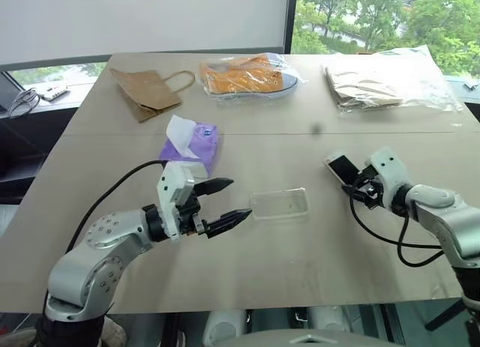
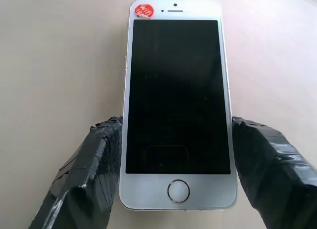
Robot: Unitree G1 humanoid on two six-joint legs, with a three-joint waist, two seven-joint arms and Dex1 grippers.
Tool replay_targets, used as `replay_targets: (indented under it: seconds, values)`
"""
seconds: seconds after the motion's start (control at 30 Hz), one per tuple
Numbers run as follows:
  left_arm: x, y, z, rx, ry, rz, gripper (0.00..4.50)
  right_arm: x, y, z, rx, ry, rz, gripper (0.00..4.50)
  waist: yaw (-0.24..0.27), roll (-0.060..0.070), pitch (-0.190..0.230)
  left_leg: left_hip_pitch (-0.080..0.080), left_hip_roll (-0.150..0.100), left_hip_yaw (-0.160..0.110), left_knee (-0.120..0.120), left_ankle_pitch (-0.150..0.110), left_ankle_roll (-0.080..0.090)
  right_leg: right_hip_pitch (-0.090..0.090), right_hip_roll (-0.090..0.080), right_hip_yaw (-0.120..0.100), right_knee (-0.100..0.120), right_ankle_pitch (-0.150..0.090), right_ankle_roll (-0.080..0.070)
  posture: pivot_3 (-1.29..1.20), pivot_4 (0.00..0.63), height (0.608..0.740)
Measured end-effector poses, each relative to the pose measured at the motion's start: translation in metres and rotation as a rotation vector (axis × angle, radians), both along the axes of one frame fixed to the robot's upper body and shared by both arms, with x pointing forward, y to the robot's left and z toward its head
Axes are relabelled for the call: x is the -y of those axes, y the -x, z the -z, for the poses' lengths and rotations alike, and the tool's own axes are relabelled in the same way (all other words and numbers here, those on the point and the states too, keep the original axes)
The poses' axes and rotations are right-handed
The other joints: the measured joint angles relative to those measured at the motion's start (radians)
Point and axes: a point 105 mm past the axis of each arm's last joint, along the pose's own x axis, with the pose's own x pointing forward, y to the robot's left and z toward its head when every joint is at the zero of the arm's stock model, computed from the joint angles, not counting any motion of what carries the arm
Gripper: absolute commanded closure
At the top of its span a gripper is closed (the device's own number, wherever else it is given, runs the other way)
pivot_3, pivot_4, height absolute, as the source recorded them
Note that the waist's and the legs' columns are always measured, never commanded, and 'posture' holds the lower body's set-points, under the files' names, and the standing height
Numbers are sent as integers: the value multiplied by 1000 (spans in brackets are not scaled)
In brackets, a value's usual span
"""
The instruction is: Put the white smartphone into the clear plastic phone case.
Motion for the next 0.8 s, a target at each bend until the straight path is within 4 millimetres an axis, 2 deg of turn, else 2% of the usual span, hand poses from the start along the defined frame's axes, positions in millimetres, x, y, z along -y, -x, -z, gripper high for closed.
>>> replay_targets:
  seconds: [0.17,0.23,0.33,0.5,0.67,0.8]
  values:
    - [-4,8,8,-45,-6,57,0,-41,8,-46,124,48,-428,1598,-5,1,1,1,1,-1,0,0,0,-1,2,-1,1,-1,-1,0,150,740]
    - [-6,10,11,-62,-11,69,0,-48,11,-48,115,96,-526,1598,-3,1,1,1,1,-1,0,0,0,-1,1,-1,1,-1,-2,0,150,740]
    - [-10,13,19,-88,-35,86,0,-64,11,-36,36,198,-697,1598,-1,1,1,0,1,0,0,0,0,-2,0,-1,1,1,-5,0,150,740]
    - [-13,13,25,-82,-63,86,0,-88,5,-18,-17,308,-854,1598,4,1,1,-3,1,0,0,0,0,-4,-1,-1,1,1,-6,0,150,740]
    - [-15,13,28,-70,-78,68,0,-92,5,0,-62,368,-927,1598,4,1,2,-9,0,0,2,1,-2,-9,-2,-2,1,3,-4,0,150,740]
    - [-17,15,32,-80,-78,48,0,-92,2,5,-65,425,-952,1598,2,1,2,-13,0,0,3,3,-5,-13,-2,-3,1,4,-2,0,150,740]
